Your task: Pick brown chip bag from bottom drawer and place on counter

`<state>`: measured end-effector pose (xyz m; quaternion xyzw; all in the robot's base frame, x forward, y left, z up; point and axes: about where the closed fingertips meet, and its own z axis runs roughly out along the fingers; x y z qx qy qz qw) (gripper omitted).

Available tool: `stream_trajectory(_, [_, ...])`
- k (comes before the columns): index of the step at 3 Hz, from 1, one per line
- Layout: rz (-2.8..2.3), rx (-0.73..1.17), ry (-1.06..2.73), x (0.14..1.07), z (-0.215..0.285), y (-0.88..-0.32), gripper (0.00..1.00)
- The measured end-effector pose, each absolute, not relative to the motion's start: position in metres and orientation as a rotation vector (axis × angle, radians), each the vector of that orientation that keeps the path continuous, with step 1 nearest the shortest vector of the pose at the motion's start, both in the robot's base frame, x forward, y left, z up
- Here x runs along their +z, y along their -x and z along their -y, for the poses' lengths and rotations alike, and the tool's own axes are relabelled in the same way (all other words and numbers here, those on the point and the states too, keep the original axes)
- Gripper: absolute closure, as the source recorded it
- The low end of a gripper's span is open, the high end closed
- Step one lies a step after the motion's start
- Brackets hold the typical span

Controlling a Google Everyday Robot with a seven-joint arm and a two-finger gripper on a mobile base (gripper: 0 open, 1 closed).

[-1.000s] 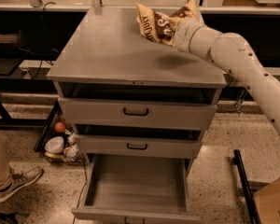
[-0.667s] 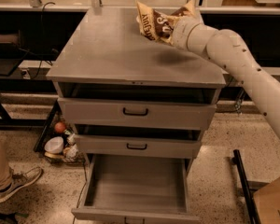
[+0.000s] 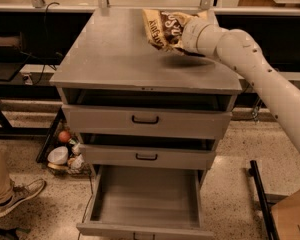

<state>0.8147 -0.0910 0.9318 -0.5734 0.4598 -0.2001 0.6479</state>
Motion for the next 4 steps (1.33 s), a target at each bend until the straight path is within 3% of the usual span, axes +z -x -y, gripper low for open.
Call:
stream_trajectory(1, [-1.047,-0.467,1.300,0.934,0.093,-0.816,0.00])
stream_trajectory(4, [-1.112,-0.530,1.418,0.933,0.121,-0.806,0.00])
